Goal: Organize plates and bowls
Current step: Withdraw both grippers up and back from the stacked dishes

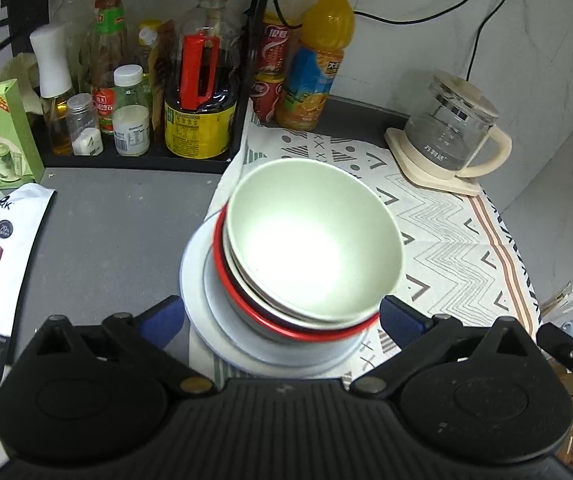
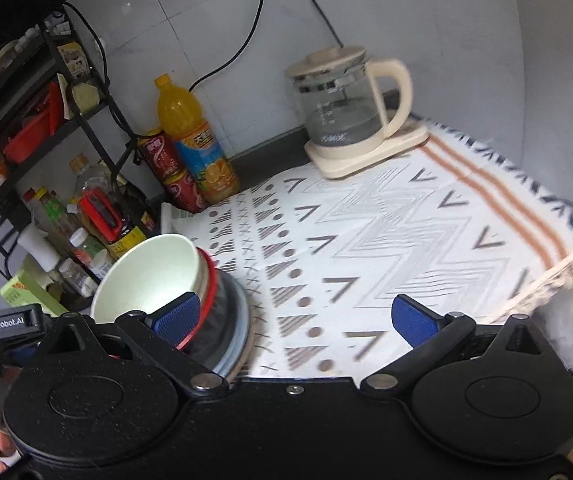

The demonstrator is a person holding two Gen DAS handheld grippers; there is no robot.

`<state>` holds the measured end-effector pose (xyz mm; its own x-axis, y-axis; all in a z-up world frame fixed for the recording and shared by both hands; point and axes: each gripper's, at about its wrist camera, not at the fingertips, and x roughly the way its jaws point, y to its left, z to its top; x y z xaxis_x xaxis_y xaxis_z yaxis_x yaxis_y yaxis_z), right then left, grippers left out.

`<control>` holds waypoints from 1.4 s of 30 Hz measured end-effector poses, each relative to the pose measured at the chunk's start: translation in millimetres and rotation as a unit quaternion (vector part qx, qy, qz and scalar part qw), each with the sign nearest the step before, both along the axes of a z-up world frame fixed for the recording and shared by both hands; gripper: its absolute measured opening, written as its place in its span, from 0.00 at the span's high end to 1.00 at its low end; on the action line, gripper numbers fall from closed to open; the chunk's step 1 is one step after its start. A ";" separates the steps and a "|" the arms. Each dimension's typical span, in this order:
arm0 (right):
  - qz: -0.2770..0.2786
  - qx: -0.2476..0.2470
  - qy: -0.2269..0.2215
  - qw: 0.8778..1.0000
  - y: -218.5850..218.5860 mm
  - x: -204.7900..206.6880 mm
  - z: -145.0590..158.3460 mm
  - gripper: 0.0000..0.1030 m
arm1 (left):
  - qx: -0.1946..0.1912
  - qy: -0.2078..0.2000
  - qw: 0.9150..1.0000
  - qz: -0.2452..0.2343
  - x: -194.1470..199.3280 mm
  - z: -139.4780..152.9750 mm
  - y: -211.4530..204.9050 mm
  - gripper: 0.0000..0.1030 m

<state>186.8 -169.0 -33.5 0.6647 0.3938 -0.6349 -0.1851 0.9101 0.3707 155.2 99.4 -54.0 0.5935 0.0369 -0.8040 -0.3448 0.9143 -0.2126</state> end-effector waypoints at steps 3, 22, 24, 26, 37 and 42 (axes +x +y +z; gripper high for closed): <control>0.000 -0.007 -0.006 1.000 -13.5 -7.9 2.7 0.00 | 0.006 -0.003 1.000 0.002 -9.5 4.2 -14.3 0.00; 0.048 -0.042 -0.026 0.998 -47.7 -54.3 14.3 0.00 | 0.071 -0.009 0.997 0.002 -80.7 25.1 -72.6 0.00; 0.055 -0.042 -0.025 0.997 -50.5 -59.3 14.2 0.00 | 0.072 -0.010 0.997 0.004 -88.5 24.5 -76.1 0.00; 0.060 -0.042 -0.024 0.997 -53.2 -64.5 14.7 0.00 | 0.073 -0.010 0.997 0.005 -96.0 23.6 -80.2 0.00; 0.086 -0.054 -0.017 0.995 -56.9 -92.1 17.9 0.00 | 0.075 -0.014 0.997 -0.002 -128.3 24.4 -91.0 0.00; 0.086 -0.061 -0.022 0.994 -57.0 -101.7 21.2 0.00 | 0.072 -0.016 0.997 -0.006 -135.7 24.2 -90.7 0.00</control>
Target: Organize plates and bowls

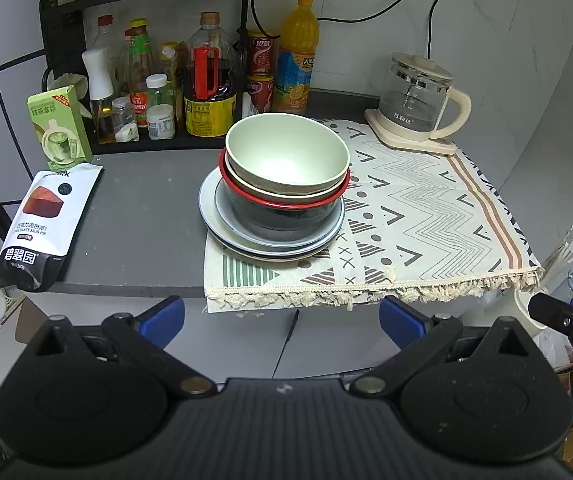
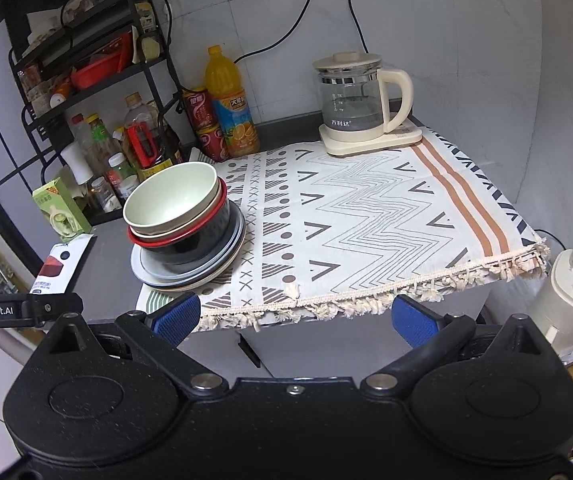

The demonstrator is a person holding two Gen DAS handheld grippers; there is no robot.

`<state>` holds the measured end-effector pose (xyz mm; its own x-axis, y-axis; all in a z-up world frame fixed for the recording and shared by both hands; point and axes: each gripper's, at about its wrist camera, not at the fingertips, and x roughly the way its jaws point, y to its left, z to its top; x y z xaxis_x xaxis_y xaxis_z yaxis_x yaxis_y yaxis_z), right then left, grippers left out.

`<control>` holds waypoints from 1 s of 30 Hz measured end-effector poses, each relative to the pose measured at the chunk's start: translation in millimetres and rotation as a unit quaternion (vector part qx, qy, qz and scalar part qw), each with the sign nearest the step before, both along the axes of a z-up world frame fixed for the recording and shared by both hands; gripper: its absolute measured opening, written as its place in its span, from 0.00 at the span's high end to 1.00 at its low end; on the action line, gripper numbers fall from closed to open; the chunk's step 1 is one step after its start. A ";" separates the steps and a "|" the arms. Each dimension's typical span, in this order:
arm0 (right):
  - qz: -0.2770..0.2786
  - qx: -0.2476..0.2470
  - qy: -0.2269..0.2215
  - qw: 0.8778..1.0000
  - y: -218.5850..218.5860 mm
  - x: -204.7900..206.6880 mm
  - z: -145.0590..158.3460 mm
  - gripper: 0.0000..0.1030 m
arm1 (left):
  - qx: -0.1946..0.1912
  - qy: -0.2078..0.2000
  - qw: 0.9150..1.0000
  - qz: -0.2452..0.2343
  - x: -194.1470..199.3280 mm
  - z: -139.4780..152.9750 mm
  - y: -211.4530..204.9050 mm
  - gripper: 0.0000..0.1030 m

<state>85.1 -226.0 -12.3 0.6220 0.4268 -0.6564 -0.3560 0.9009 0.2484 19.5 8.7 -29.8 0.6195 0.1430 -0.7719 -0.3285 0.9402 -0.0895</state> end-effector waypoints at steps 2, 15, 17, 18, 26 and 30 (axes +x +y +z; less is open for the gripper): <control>-0.002 -0.001 -0.001 1.000 -0.4 -2.1 0.8 0.00 | 0.001 -0.002 1.000 -0.002 -2.1 0.5 0.9 0.00; -0.004 -0.003 -0.015 1.000 0.6 -9.9 3.1 0.00 | 0.009 -0.007 1.000 -0.001 -7.8 -0.6 4.5 0.00; -0.003 -0.002 -0.013 1.000 -0.5 -9.2 2.9 0.00 | 0.002 -0.007 1.000 -0.001 -7.8 -0.6 3.9 0.00; -0.003 -0.002 -0.012 1.000 -0.9 -8.8 3.0 0.00 | 0.000 -0.007 1.000 -0.002 -7.9 -0.2 4.1 0.00; -0.004 -0.002 -0.020 1.000 0.2 -8.0 4.0 0.00 | 0.004 -0.009 1.000 -0.014 -8.2 2.2 1.7 0.00; -0.001 -0.005 -0.019 1.000 2.2 -8.3 3.7 0.00 | 0.001 -0.010 1.000 -0.014 -8.9 2.4 1.5 0.00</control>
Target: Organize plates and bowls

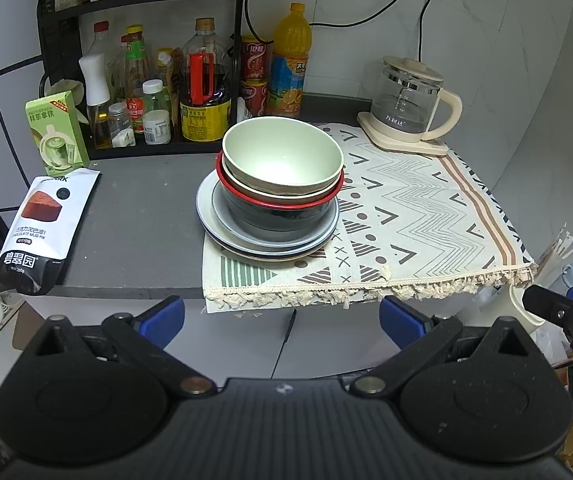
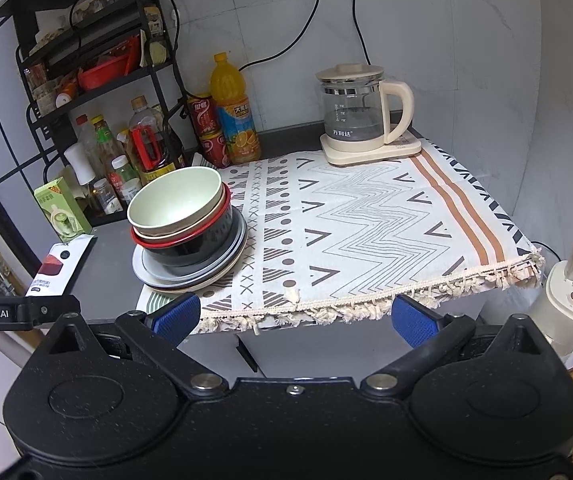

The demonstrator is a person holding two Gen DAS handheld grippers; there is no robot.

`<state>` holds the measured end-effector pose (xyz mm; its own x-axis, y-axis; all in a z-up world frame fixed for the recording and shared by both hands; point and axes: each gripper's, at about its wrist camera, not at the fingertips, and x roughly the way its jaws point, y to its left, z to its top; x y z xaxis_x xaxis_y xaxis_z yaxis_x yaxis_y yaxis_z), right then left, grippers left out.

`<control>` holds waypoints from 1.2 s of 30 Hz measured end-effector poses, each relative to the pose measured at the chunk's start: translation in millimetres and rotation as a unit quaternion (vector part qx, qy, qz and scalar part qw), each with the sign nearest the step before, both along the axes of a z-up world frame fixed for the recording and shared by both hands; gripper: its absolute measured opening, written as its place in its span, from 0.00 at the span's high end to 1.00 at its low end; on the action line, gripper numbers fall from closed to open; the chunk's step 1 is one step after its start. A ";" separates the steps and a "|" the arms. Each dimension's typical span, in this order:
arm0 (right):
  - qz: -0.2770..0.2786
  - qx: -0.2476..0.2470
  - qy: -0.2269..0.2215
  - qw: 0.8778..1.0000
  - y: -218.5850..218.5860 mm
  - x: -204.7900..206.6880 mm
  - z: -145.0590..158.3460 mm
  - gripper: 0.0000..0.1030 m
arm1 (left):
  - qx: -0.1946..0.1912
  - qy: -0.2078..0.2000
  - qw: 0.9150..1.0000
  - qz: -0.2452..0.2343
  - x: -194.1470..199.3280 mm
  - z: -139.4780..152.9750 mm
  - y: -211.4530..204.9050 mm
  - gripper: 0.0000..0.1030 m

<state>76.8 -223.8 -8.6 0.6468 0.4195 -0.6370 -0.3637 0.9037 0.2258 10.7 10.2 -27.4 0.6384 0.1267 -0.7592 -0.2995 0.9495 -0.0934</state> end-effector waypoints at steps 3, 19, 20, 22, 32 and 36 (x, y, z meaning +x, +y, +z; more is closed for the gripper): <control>0.001 0.000 0.000 1.000 1.1 -1.1 -0.7 0.00 | -0.001 0.001 1.000 -0.002 -0.2 0.0 -1.0 0.01; -0.005 -0.013 -0.005 1.000 -2.5 -11.3 -5.3 0.00 | 0.002 0.005 1.000 -0.010 -0.5 -3.5 -4.4 0.01; -0.005 -0.013 -0.004 1.000 -3.5 -12.0 -5.7 0.00 | 0.001 0.004 1.000 -0.010 -0.7 -3.5 -5.0 0.01; -0.005 -0.012 -0.003 1.000 -5.1 -13.8 -6.9 0.00 | 0.002 0.005 1.000 -0.010 -1.4 -3.6 -5.5 0.01; -0.007 -0.012 0.001 1.000 -10.1 -18.8 -11.4 0.00 | 0.006 0.008 1.000 -0.011 -2.7 -3.6 -9.1 0.01; -0.007 -0.010 0.002 1.000 -12.5 -20.7 -12.6 0.00 | 0.006 0.008 1.000 -0.012 -2.0 -4.4 -11.4 0.01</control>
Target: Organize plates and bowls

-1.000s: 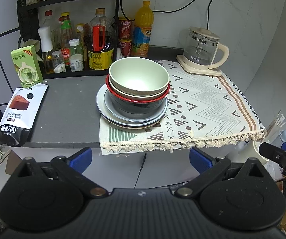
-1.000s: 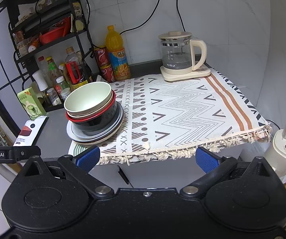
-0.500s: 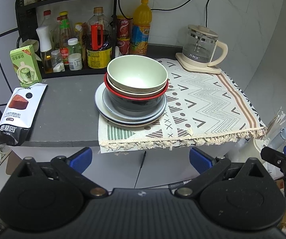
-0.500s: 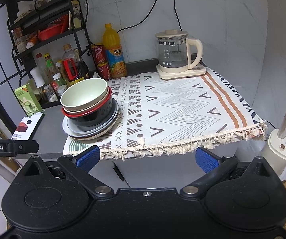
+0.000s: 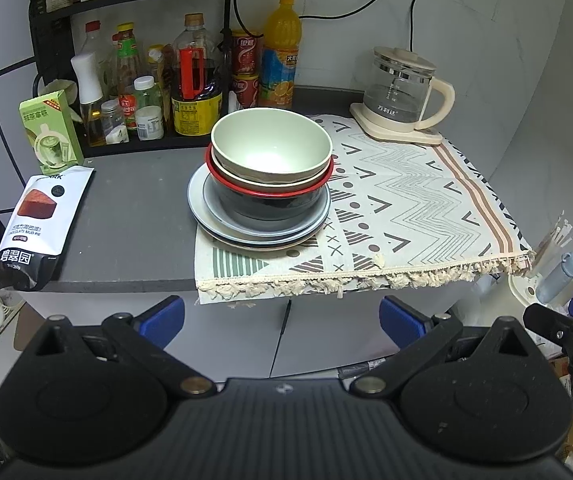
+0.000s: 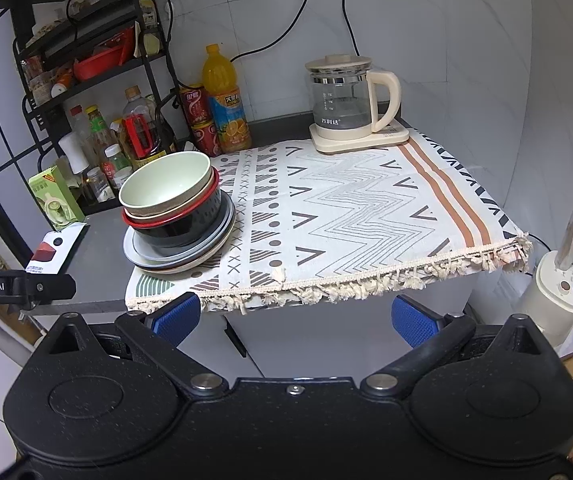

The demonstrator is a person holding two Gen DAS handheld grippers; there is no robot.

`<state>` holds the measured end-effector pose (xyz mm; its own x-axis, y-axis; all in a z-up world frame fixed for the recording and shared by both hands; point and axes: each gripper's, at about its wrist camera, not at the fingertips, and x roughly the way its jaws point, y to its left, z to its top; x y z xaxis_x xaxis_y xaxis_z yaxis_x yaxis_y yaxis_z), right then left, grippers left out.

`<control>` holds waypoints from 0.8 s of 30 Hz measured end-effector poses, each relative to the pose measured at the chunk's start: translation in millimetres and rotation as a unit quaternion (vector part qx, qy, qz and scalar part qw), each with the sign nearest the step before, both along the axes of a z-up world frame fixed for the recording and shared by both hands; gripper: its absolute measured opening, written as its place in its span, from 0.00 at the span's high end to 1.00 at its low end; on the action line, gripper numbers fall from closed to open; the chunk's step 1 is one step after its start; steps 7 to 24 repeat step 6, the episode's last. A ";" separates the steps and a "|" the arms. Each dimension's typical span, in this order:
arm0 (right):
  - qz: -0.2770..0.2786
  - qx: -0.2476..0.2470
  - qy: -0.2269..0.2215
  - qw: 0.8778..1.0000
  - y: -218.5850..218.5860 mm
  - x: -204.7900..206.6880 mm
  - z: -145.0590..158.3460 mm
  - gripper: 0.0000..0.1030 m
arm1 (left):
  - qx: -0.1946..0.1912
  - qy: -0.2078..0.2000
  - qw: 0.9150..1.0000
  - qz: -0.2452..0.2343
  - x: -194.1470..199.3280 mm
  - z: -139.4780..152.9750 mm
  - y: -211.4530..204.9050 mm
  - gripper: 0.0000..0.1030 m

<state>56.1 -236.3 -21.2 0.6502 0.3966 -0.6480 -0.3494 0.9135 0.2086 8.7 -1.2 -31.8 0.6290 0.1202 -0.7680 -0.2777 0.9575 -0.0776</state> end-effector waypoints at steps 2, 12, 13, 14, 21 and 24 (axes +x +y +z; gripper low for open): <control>0.000 0.000 0.001 1.000 -1.8 -1.0 -1.1 0.00 | 0.000 0.001 1.000 -0.001 0.4 -1.0 -0.8 0.01; -0.002 -0.001 0.005 1.000 -4.3 -1.9 -2.7 0.00 | -0.002 0.004 1.000 -0.002 2.8 -3.8 -2.3 0.01; -0.002 -0.001 0.005 1.000 -4.3 -1.9 -2.7 0.00 | -0.002 0.004 1.000 -0.002 2.8 -3.8 -2.3 0.01; -0.002 -0.001 0.005 1.000 -4.3 -1.9 -2.7 0.00 | -0.002 0.004 1.000 -0.002 2.8 -3.8 -2.3 0.01; -0.002 -0.001 0.005 1.000 -4.3 -1.9 -2.7 0.00 | -0.002 0.004 1.000 -0.002 2.8 -3.8 -2.3 0.01; -0.002 -0.001 0.005 1.000 -4.3 -1.9 -2.7 0.00 | -0.002 0.004 1.000 -0.002 2.8 -3.8 -2.3 0.01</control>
